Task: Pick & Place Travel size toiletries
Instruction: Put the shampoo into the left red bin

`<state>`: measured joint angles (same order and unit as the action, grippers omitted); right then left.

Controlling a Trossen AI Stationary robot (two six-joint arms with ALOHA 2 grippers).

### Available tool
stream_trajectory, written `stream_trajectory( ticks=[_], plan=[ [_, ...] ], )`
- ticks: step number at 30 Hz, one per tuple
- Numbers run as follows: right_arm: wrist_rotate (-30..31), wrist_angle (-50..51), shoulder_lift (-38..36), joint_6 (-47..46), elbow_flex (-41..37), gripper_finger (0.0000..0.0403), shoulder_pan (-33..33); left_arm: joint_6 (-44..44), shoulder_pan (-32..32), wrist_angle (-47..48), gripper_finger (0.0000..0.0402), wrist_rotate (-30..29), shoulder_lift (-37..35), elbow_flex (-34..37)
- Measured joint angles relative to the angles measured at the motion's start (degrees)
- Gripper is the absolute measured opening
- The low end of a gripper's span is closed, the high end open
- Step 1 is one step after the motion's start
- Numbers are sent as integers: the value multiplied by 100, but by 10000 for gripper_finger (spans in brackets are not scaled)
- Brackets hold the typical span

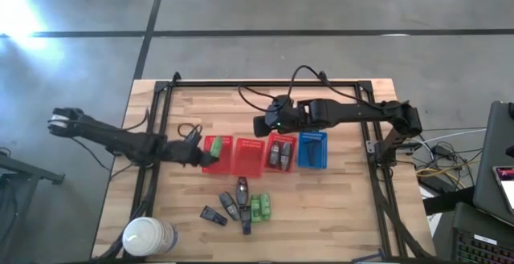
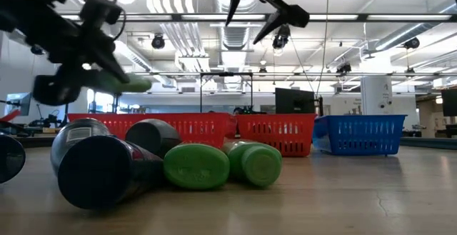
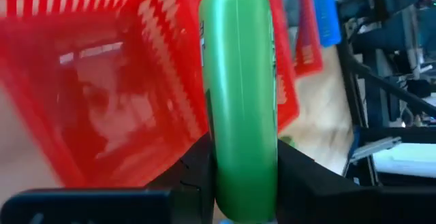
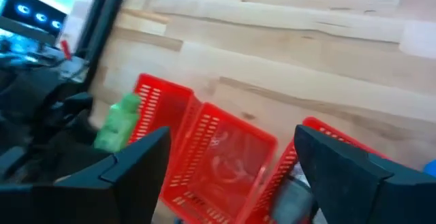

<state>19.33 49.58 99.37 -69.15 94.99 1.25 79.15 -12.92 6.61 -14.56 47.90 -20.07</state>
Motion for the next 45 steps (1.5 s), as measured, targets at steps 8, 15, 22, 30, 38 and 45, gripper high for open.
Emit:
stream_trajectory(
  ticks=[8, 15, 22, 30, 38, 45],
  plan=[
    [-22, -41, 9, 33, -250, 288, 9, 817, -607, 153, 124, -930, 394, -9],
    [-49, -48, 9, 47, -290, 276, -69, 920, -573, 249, 192, -1106, 827, -46],
    [-526, -35, 10, 263, -299, 292, -210, 593, -595, 207, 227, -671, 762, -242],
    [-1544, -21, 60, -356, -497, 307, -755, -1756, -606, 678, 229, 307, 394, -948],
    [-2078, -359, 858, -2066, -656, 298, -1632, -3618, -608, 983, 229, 812, 60, -1308],
    [-2240, -438, 1751, -2995, -288, 281, -2080, -4493, -604, 980, 229, 826, -410, -1354]
  ],
)
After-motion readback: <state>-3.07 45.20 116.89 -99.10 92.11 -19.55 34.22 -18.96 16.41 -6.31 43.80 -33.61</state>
